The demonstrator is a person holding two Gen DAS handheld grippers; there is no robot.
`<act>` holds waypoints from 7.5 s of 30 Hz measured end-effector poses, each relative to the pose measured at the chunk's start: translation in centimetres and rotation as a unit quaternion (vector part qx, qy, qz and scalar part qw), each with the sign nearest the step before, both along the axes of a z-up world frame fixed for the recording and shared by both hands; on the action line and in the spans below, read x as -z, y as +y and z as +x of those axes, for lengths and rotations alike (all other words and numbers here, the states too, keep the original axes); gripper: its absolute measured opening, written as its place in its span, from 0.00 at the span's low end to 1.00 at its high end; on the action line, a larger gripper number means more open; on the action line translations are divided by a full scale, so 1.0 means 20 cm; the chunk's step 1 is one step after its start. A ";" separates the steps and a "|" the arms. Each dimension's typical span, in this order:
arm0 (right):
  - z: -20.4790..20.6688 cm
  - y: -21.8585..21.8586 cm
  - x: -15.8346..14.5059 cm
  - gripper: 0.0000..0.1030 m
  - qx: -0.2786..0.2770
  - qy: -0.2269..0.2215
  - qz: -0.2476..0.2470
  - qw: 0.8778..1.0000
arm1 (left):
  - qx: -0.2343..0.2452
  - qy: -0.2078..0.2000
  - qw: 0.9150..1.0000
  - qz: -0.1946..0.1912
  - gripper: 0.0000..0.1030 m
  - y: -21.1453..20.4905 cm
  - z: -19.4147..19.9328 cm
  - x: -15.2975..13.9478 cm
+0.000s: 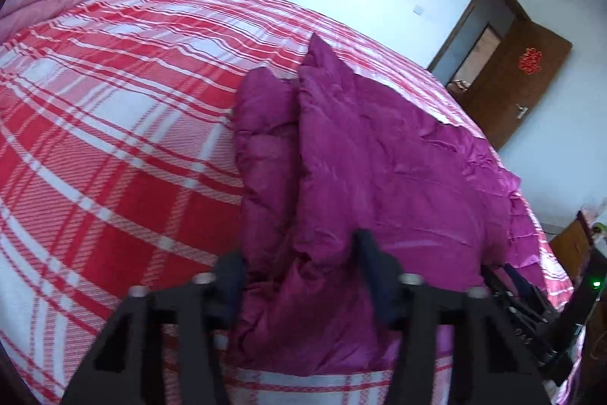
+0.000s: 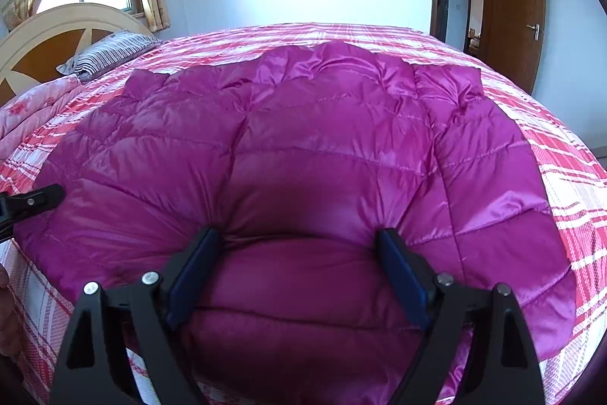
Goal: Fold large clothes
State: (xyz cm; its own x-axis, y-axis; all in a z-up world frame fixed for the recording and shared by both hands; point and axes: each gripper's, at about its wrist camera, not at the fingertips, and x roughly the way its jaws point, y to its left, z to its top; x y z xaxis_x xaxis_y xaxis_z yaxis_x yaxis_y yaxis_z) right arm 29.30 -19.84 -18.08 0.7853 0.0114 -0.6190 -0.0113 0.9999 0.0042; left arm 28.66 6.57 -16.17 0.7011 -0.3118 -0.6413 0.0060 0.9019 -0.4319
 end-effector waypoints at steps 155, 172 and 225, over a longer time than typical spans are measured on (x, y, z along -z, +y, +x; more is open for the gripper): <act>0.58 -1.12 -0.14 0.56 0.169 0.036 0.181 0.968 | -0.011 0.029 0.954 0.299 0.99 -0.75 0.95 -0.07; 0.60 -1.09 -0.14 0.57 0.175 0.046 0.157 0.971 | -0.008 0.038 0.959 0.281 1.00 -0.73 0.97 -0.05; 0.65 -1.05 -0.12 0.59 0.185 0.068 0.117 0.973 | 0.108 0.085 0.990 0.023 0.99 -0.39 0.52 -0.08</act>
